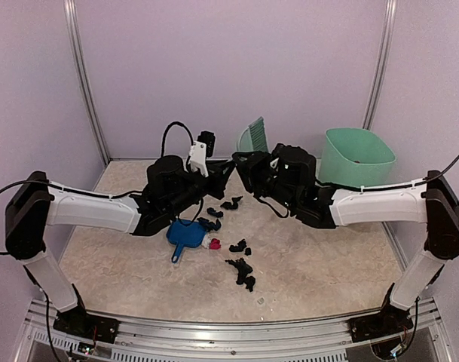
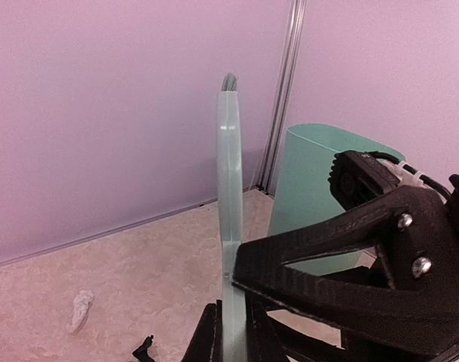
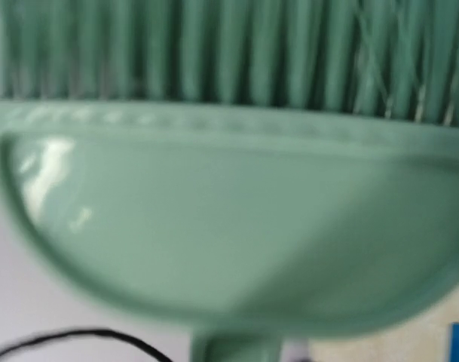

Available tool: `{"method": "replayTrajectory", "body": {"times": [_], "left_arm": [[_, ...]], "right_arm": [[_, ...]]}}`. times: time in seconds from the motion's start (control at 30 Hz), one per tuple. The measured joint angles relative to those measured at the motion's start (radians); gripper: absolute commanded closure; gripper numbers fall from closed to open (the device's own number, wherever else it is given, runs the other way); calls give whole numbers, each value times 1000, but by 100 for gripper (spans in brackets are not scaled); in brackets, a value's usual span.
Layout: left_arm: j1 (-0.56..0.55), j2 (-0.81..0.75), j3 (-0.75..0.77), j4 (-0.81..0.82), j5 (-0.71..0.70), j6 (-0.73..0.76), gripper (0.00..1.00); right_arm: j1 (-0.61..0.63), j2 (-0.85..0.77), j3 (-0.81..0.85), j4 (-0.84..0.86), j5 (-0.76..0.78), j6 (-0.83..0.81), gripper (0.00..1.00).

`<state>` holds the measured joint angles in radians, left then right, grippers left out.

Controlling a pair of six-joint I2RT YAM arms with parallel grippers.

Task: Sweep away the paper scraps from the table

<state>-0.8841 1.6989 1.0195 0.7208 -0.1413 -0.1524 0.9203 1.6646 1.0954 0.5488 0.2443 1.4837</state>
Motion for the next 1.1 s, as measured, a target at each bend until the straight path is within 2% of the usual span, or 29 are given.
{"method": "replayTrajectory", "body": {"times": [0.13,0.23,0.5,0.7,0.9,1.1], "left_arm": [[8,-23,-31,-8,-53,-5,100],[18,-72,-71,-23,-98,-6,100],[76,-259,-180,-87,-178,-13,100],[158,-423,-300,-176,-246,-40,100],[219,-570,-380,-277,-315,-82,100],[269,-644,-418,-358,-385,-137,100]], "right_arm": [[0,-24,-15,-25,-5,-121,34],[-8,-51,-33,-26,-24,-249,31],[-24,-102,-101,-35,-37,-644,31],[-27,-105,-77,-148,-89,-910,30],[-25,-52,14,-233,-216,-1023,32],[24,83,153,-367,-303,-1078,32]]}}
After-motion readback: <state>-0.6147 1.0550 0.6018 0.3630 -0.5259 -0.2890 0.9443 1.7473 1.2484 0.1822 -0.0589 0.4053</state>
